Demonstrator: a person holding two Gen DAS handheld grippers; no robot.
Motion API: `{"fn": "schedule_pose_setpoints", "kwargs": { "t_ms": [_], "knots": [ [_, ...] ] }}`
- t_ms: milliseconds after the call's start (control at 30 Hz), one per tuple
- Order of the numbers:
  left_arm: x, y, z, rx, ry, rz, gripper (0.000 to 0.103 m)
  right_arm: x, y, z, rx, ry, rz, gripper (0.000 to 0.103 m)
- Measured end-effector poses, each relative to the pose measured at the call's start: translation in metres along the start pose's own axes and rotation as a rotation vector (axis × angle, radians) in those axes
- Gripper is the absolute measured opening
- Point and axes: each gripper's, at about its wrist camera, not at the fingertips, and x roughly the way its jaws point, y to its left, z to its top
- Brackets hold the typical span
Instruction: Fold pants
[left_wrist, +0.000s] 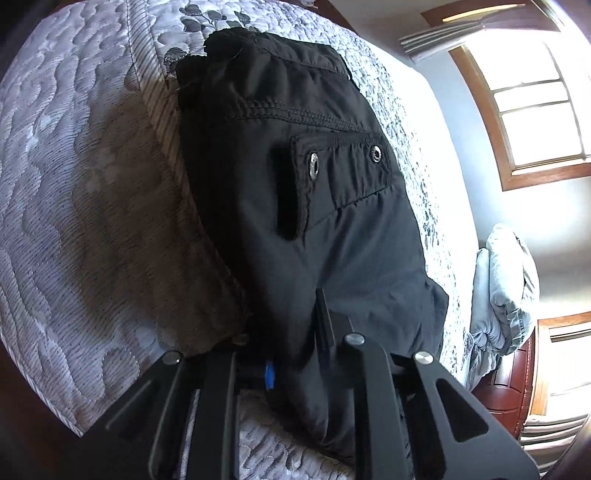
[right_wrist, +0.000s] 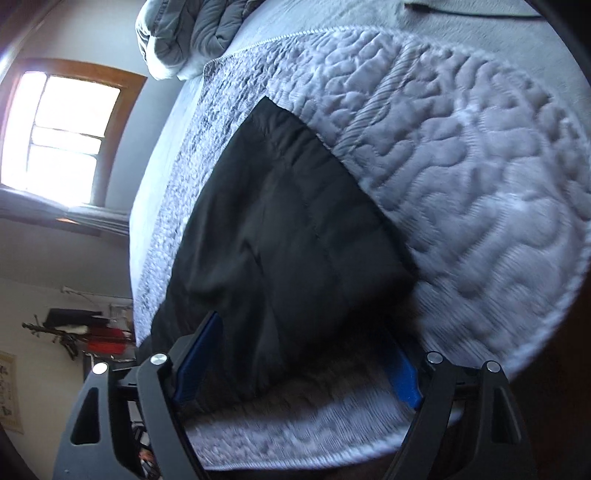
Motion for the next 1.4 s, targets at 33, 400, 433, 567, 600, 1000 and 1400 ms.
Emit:
{"fn": "schedule_pose_setpoints", "kwargs": {
  "t_ms": [33, 400, 433, 567, 600, 1000, 1400],
  "knots": [
    [0.001, 0.0, 0.0, 0.003, -0.001, 0.007, 0.018, 0.005, 0.003, 0.002, -0.006, -0.009, 0.0, 0.067],
    [0.017, -0.025, -0.038, 0.068, 0.007, 0.034, 0.021, -0.02, 0.041, 0.064, -0.12, -0.119, 0.0, 0.018],
    [0.021, -0.029, -0.046, 0.09, 0.01, 0.036, 0.023, -0.02, 0.037, 0.07, -0.115, -0.118, -0.035, 0.018],
    [0.031, -0.035, -0.058, 0.15, -0.018, 0.067, 0.027, -0.009, 0.017, 0.077, -0.078, -0.077, -0.069, 0.018],
    [0.03, -0.035, -0.059, 0.158, -0.023, 0.068, 0.027, -0.007, 0.013, 0.076, -0.076, -0.075, -0.068, 0.018],
    [0.024, -0.034, -0.058, 0.22, 0.001, 0.086, 0.042, 0.0, -0.019, 0.058, 0.018, -0.114, -0.02, 0.049],
    [0.017, -0.049, -0.077, 0.33, 0.033, 0.165, 0.095, 0.006, -0.008, 0.054, 0.049, -0.142, 0.035, 0.07]
  ]
}}
